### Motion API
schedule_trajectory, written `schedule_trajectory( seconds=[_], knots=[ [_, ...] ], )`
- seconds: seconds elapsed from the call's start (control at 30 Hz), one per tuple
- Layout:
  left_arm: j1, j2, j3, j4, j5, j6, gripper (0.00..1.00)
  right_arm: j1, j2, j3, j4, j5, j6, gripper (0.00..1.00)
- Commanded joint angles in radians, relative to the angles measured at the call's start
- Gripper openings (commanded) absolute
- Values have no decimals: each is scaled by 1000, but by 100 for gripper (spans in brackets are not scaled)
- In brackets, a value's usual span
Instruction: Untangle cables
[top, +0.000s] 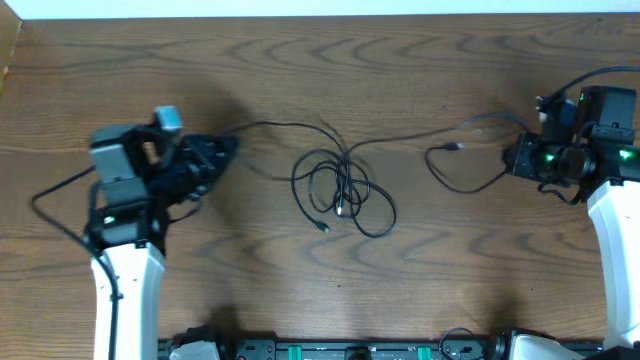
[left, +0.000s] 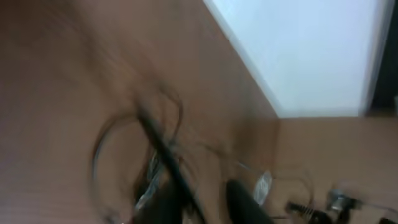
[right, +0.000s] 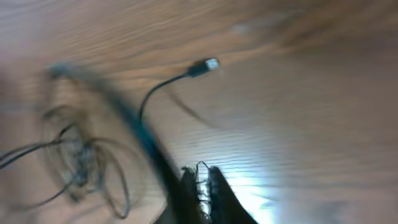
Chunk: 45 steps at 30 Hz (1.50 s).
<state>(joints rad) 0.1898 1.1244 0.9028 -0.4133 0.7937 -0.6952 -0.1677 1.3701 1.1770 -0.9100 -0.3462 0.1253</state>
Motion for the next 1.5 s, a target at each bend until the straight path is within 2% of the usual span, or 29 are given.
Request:
schedule_trajectory(
  seconds=[0.0,0.13,0.17,0.3,0.47,0.63,0.7,0.77,0.87,1.03,1.17,1.3,1.37,1.4,1.47],
  knots=[
    [-100,12,-2,1,-74,82,49,-8,-9,7,5,-128,-60,19],
    [-189,33,-2,-3,-186,69,70,-8,-9,7,3,-127,-60,33],
    [-210,42,-2,-9,-216,43,72,-8,-9,7,3,-127,-60,38],
    [-282,90,-2,-25,-267,-71,71,-7,-9,7,-1,-134,-53,46],
    [-377,189,-2,-27,-296,-77,71,55,-9,6,-3,-263,-26,57],
    [-412,267,-2,-79,-439,-127,71,228,0,5,11,-211,-27,63],
    [-412,281,-2,-117,-498,-164,67,291,13,5,34,-137,13,65],
    [-412,288,-2,-155,-558,-175,67,352,35,5,66,-38,78,70],
    [-412,299,-2,-190,-597,-175,67,417,81,5,112,34,147,71],
    [-412,330,-3,-187,-597,-205,70,488,185,5,222,3,225,78],
    [-412,386,-3,-163,-597,-318,73,541,275,5,355,-89,242,78],
    [-412,452,-3,-96,-593,-359,73,584,355,5,506,-84,227,76],
    [-412,478,-3,-75,-593,-365,72,592,394,5,558,-86,329,72],
    [-412,487,-3,-74,-593,-375,63,593,411,5,573,-113,404,69],
    [-412,507,-3,-74,-594,-381,39,601,450,5,624,-190,528,67]
  ],
)
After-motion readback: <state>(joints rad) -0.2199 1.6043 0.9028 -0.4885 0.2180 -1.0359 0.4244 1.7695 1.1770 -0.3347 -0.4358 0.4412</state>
